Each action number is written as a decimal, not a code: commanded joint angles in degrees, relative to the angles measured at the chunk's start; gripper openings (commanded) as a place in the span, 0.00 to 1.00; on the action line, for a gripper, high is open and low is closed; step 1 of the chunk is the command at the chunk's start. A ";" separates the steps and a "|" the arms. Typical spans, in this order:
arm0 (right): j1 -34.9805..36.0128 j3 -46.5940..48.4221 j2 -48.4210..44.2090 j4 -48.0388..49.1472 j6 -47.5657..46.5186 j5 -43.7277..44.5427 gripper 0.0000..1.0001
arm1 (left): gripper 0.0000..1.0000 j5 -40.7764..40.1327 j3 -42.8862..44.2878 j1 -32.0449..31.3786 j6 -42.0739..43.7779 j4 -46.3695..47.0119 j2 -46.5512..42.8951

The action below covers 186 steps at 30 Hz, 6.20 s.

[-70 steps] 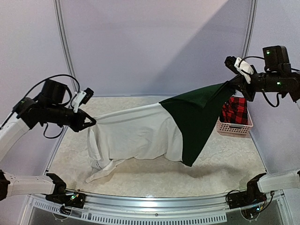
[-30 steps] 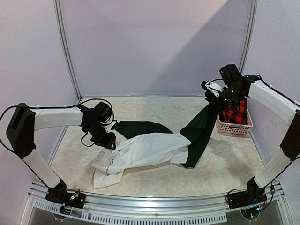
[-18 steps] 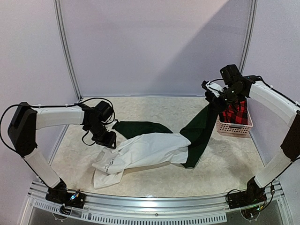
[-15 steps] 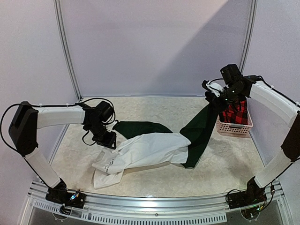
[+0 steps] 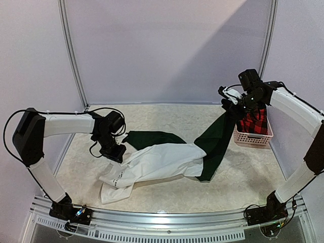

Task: Fold and stack the mixed laundry pile
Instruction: Pick up the crumpled T-shirt from the center of the board, then flatten out the crumpled T-shirt at the center of the board, then move the flattened T-shirt to the center of the board, then pick up the flattened T-shirt from the center of the board, then place the flattened T-shirt at the center of the board.

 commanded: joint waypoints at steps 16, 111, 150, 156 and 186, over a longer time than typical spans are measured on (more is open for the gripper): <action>-0.52 18.36 14.73 14.50 2.38 15.08 0.00 | 0.00 -21.83 27.83 8.89 8.22 -2.44 5.49; -2.79 -8.26 28.29 0.37 -0.81 2.19 0.28 | 0.38 -8.54 27.22 20.80 -11.14 7.84 25.09; -1.37 34.22 47.71 -5.90 2.61 -8.98 0.56 | 0.20 6.39 39.38 28.22 -1.41 0.97 34.93; -1.52 27.28 48.34 -5.67 1.28 0.17 0.56 | 0.00 5.15 36.94 26.61 -1.64 2.69 31.65; -2.98 25.78 31.83 -8.97 3.87 -7.72 0.41 | 0.00 2.03 15.91 19.86 -3.39 1.29 4.33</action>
